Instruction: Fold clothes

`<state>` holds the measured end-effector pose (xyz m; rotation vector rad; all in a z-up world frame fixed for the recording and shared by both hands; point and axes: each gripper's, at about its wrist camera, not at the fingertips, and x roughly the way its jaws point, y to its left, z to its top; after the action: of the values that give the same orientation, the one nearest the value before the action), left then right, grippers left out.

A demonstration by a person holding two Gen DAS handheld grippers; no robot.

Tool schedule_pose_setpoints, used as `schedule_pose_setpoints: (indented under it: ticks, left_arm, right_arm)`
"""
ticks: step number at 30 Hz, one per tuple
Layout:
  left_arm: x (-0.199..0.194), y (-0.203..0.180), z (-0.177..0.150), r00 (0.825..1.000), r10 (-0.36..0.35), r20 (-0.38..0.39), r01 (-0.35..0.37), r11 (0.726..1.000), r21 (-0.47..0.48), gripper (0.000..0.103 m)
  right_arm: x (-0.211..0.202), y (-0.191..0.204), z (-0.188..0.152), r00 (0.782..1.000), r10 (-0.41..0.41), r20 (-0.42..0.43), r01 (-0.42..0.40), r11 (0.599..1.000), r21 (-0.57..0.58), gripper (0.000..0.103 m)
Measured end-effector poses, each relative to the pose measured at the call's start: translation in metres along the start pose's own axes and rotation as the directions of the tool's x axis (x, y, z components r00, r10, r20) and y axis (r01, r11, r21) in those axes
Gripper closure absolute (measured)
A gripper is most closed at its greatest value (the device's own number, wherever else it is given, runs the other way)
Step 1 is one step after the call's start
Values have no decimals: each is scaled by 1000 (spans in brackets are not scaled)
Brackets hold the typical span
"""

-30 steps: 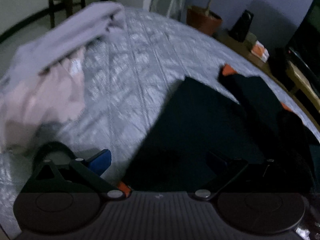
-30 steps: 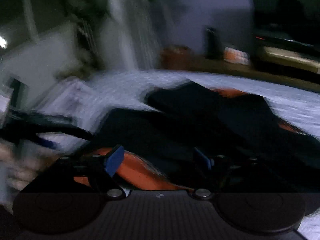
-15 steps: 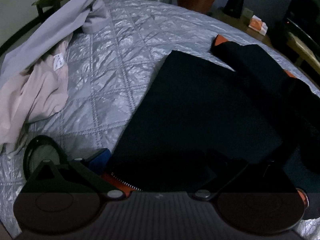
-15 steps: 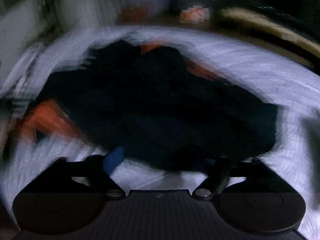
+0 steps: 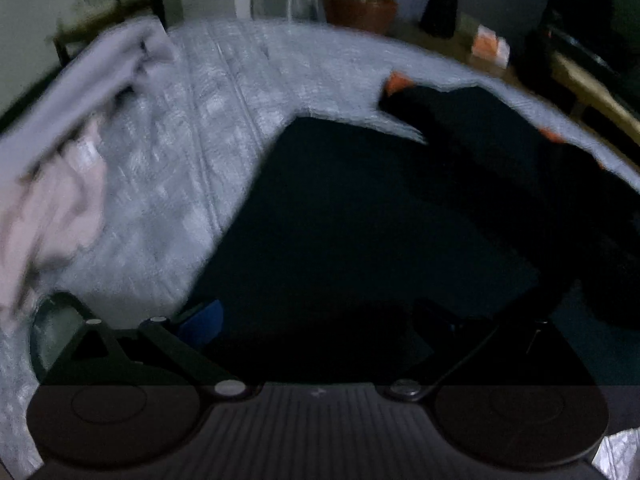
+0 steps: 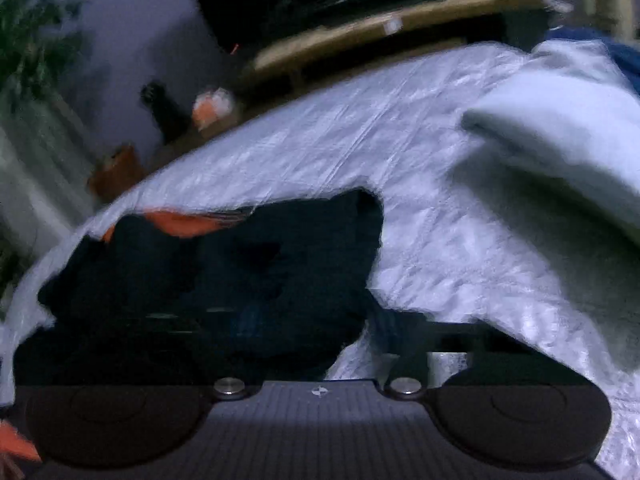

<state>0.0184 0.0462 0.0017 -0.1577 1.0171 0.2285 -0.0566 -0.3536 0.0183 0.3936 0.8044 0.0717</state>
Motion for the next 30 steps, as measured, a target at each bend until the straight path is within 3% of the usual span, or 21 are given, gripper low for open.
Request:
schedule_pose_setpoints:
  ticks: [2, 4, 6, 8, 10, 11, 12, 16, 18, 21, 23, 26, 30]
  left_arm:
    - [3, -4, -2, 1000, 8, -15, -8, 1000, 16, 1]
    - [3, -7, -4, 1000, 9, -11, -9, 999, 35, 0]
    - [2, -11, -6, 1000, 10, -7, -10, 999, 53, 0]
    - [1, -15, -9, 1000, 11, 3, -11, 998, 68, 0]
    - [0, -16, -10, 1000, 19, 12, -20, 997, 70, 0]
    - [-1, -15, -10, 1000, 24, 13, -25, 998, 66, 0]
    - [-1, -14, -10, 999, 29, 15, -30, 998, 62, 0]
    - [-2, -9, -9, 999, 48, 21, -49, 998, 45, 1]
    - [-4, -4, -6, 998, 63, 32, -63, 998, 14, 1]
    - [-2, -3, -6, 997, 69, 27, -69, 998, 8, 1]
    - [-1, -2, -5, 997, 67, 24, -67, 998, 4, 1]
    - [2, -1, -3, 998, 56, 21, -56, 998, -2, 1]
    - [1, 5, 2, 999, 39, 22, -39, 999, -31, 1]
  right_arm:
    - [1, 4, 5, 1000, -13, 11, 13, 999, -40, 68]
    - [-11, 9, 16, 996, -67, 66, 74, 991, -115, 68]
    - [-23, 19, 33, 979, -135, 154, 169, 957, -234, 68]
    - [-32, 37, 46, 954, -177, 244, 263, 884, -386, 66]
    - [-37, 53, 56, 924, -204, 324, 351, 789, -504, 57]
    - [-33, 58, 59, 924, -229, 306, 367, 757, -541, 39]
    - [-31, 62, 62, 923, -251, 293, 380, 727, -572, 32]
    - [-53, 60, 66, 908, -234, 347, 391, 770, -505, 33]
    - [-59, 66, 65, 943, -131, 306, 275, 825, -494, 30]
    - [-41, 98, 61, 983, -35, 179, 129, 829, -544, 25]
    - [-21, 114, 65, 997, 37, 69, 1, 876, -482, 19]
    - [19, 145, 71, 988, 126, -87, -151, 892, -426, 19]
    - [46, 211, 66, 972, 208, -109, -234, 807, -543, 20]
